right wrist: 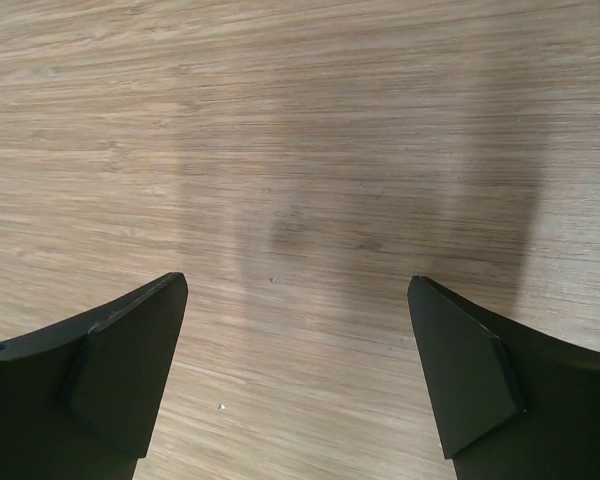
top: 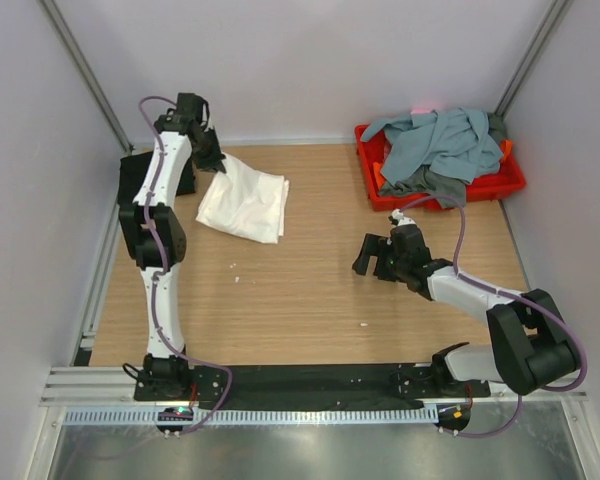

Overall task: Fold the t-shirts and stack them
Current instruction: Neatly place the folded tshirt to the corner

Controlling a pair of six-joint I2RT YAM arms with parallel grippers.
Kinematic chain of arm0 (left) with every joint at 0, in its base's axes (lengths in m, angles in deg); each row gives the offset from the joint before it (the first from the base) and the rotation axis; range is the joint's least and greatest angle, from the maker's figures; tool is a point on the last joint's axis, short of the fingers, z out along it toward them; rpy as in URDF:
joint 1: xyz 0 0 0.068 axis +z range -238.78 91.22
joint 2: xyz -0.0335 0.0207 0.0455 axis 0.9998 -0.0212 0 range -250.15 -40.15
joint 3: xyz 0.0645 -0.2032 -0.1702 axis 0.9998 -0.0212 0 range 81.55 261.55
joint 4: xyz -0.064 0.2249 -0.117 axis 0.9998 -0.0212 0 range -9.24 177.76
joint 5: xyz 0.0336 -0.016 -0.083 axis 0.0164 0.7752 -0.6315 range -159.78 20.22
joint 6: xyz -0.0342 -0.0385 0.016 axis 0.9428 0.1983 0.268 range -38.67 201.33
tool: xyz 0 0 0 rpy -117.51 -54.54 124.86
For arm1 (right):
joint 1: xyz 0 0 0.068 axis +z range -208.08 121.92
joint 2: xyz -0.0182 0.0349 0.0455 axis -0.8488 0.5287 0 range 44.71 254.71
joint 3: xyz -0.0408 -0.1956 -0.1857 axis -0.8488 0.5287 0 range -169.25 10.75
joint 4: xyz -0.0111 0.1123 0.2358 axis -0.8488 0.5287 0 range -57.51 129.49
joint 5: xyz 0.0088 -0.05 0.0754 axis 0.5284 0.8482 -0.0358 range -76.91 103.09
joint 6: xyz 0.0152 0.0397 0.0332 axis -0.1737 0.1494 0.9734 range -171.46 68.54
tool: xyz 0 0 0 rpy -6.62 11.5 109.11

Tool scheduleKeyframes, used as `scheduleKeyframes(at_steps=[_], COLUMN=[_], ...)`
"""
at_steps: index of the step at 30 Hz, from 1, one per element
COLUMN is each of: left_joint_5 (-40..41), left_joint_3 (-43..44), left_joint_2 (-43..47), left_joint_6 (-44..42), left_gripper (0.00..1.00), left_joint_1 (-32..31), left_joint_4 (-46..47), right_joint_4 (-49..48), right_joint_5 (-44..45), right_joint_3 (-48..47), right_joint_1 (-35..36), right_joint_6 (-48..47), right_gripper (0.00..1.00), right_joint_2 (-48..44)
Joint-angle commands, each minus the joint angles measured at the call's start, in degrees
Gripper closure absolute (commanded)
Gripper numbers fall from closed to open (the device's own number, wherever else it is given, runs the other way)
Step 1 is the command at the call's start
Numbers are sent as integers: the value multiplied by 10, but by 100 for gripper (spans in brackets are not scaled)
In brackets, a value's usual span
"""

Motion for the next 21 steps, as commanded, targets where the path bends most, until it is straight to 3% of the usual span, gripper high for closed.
scheduleKeyframes(at_steps=[1,5,13,21], left_joint_5=[17,29,-14,5], left_joint_3=[65,71,169,213], left_joint_2=[-17,-10,-39,-42], left_joint_6=[-20,-20,-20,-49], left_gripper=[100,100,100,100], left_joint_1=[23,45,106,120], left_joint_4=[-50,-14,19,112], right_joint_4=[-27,-34,-39,-43], right_joint_5=[-4,-11,-25,-29], right_joint_3=[-9,-5,-8,-3], right_joint_1=[0,0,-1,-3], right_joint_6=[-7,-8,-12,-12], right_gripper=[1,0,0,0], right_joint_2=[-10,-10,-2,-9])
